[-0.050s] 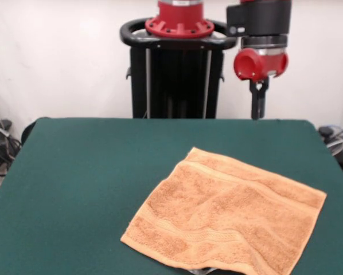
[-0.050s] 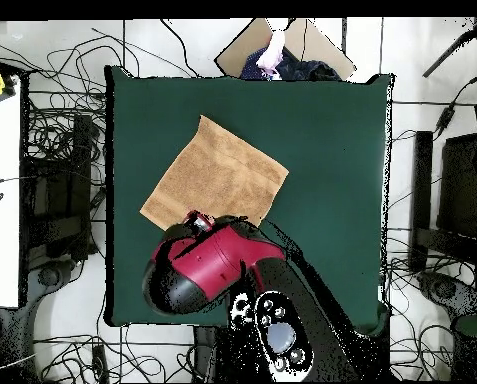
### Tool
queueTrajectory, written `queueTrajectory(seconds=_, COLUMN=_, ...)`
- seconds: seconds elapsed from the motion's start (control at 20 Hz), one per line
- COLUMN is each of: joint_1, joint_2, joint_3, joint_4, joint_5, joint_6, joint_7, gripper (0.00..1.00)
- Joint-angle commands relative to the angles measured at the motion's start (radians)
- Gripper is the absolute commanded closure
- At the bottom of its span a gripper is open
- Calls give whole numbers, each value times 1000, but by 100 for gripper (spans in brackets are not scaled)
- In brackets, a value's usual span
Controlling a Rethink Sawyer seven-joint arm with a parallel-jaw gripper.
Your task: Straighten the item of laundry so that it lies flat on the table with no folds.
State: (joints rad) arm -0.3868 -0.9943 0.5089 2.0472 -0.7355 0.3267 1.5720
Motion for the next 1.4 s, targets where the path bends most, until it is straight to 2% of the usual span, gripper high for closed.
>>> queueTrajectory(seconds=0.05, joint_1=36, joint_2=113, joint_3=-129, joint_4=-15, joint_5=-85, joint_6=-19, joint_7=144, gripper=100)
queueTrajectory(seconds=0.35, joint_1=84, joint_2=156, joint_3=-221, joint_4=-40, joint_5=-72, joint_6=-37, joint_7=197, gripper=100)
queueTrajectory(seconds=0.65, joint_1=214, joint_2=312, joint_3=-403, joint_4=-127, joint_5=-89, joint_6=-188, joint_7=291, gripper=100)
queueTrajectory(seconds=1.05, joint_1=269, joint_2=398, joint_3=-524, joint_4=-162, joint_5=-20, joint_6=-305, joint_7=218, gripper=100)
queueTrajectory(seconds=1.4, joint_1=283, joint_2=438, joint_3=-551, joint_4=-165, joint_5=38, joint_6=-379, joint_7=201, gripper=100)
